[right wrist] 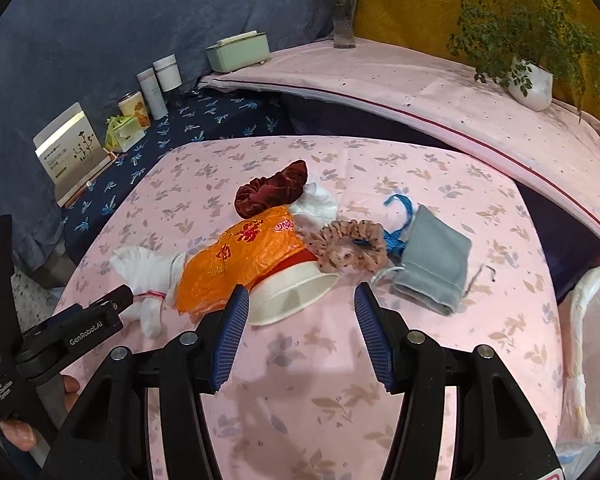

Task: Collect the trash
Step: 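Grasp the white gloves with the left tool while the right tool grasps another orange bag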

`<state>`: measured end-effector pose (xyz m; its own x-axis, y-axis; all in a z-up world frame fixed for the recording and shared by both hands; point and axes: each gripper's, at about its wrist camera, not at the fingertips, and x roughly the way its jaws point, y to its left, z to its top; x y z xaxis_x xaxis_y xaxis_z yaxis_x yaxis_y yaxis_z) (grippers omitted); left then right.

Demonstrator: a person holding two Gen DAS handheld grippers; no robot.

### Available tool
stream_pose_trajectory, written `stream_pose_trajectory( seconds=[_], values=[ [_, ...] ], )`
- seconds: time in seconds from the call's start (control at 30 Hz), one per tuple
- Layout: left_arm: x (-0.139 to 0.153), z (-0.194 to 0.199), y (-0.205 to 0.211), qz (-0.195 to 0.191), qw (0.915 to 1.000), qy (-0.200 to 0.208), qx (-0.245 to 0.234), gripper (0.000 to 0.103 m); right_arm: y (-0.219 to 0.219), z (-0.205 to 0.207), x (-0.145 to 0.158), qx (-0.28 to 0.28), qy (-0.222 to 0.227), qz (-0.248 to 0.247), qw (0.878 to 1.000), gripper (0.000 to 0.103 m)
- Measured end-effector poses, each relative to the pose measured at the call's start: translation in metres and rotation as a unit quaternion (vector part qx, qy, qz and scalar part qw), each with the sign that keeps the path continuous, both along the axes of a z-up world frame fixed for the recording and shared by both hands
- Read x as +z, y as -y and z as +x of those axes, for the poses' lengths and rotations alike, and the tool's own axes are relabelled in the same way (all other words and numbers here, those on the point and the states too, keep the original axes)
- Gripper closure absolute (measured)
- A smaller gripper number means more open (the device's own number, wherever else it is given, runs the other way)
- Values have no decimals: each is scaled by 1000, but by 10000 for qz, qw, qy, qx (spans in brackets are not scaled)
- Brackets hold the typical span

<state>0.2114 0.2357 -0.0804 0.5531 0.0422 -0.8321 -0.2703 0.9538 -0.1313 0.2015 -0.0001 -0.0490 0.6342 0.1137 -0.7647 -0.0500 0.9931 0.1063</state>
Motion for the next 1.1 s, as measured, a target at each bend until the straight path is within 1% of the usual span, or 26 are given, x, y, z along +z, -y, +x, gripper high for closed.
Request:
stream_pose_trajectory(
  seconds=[0.13,0.2,0.27,0.3,0.33,0.37,0.4,0.43,0.5,0.53,0.63,0.8,0.97,1.1],
  values=[
    [-13,22,-1,-159,9998,-101,-20,20,-9,26,-13,39,-115,99,9999,49],
    [-20,31,0,-233,9996,-163,-42,22,-12,36,-21,40,-166,126,9998,49],
    [-27,36,1,-349,9990,-246,-93,37,-14,43,-27,71,-234,168,9996,49],
    [-30,37,3,-404,9987,-281,-127,40,-16,46,-30,102,-258,188,9994,51],
    [-32,38,4,-436,9985,-295,-155,46,-17,47,-32,141,-262,212,9993,53],
    [-33,37,7,-416,9986,-275,-186,55,-19,47,-34,193,-263,234,9992,62],
    [-32,36,10,-390,9986,-251,-238,60,-20,48,-35,250,-276,249,9990,76],
    [-31,35,13,-372,9986,-241,-286,65,-22,47,-35,295,-270,248,9989,81],
    [-28,32,18,-372,9986,-193,-329,78,-22,45,-32,373,-229,330,9985,93],
    [-26,31,22,-380,9984,-191,-382,85,-21,42,-29,396,-206,376,9983,93],
    [-17,25,30,-389,9982,-127,-436,89,-16,32,-18,412,-72,472,9980,95],
    [10,9,55,-325,9976,108,-596,89,0,12,13,397,243,619,9970,96],
    [41,-7,89,-299,9953,361,-853,89,33,-11,47,190,622,689,9955,96],
    [62,-19,122,-317,9917,525,-1126,89,67,-29,65,-109,850,611,9944,96]
  ],
)
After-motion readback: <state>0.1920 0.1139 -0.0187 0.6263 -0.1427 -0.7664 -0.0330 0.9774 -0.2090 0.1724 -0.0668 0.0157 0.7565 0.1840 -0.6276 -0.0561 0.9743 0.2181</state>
